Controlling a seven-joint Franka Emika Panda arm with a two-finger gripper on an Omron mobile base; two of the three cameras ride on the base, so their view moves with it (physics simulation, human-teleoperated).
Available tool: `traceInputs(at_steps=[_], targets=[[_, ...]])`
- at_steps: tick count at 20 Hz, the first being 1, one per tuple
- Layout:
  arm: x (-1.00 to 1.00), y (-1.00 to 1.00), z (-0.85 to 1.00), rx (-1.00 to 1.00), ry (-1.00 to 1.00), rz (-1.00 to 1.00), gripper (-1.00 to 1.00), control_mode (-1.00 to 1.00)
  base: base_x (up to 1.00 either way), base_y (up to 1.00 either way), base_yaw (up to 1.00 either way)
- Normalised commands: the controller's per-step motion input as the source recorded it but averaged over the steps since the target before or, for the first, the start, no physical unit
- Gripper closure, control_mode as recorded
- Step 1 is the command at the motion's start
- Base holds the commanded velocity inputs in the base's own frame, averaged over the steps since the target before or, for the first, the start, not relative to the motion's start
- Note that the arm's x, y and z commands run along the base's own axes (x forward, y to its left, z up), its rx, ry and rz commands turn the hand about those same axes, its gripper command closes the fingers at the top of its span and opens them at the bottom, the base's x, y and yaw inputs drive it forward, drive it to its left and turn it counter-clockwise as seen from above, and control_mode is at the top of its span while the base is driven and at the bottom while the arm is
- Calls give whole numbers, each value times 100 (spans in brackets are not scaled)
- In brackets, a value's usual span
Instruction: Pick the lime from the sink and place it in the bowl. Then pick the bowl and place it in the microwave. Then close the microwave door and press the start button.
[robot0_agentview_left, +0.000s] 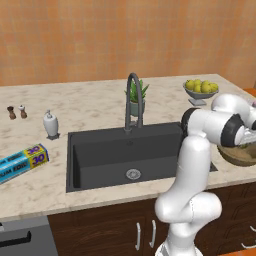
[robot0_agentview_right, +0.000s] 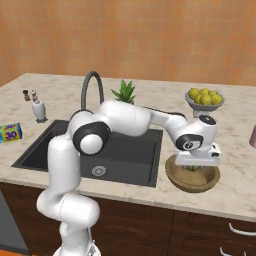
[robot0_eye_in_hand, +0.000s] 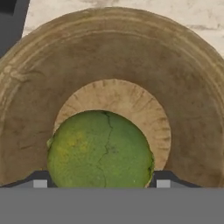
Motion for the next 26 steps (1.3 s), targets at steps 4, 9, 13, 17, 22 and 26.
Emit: traceInputs(at_steps=[4, 9, 13, 17, 22, 26], targets=[[21, -2, -45, 0, 2, -6, 100, -100, 0, 0, 0], [25, 0, -41, 0, 5, -4, 100, -100, 0, 0, 0], [24, -7, -33, 0, 2, -2, 100, -100, 0, 0, 0], [18, -7, -29, 0, 2, -2, 100, -100, 0, 0, 0], [-4, 0, -10, 0, 0, -1, -100, -100, 0, 0, 0], [-19, 0, 1, 0, -2, 0, -100, -100, 0, 0, 0]])
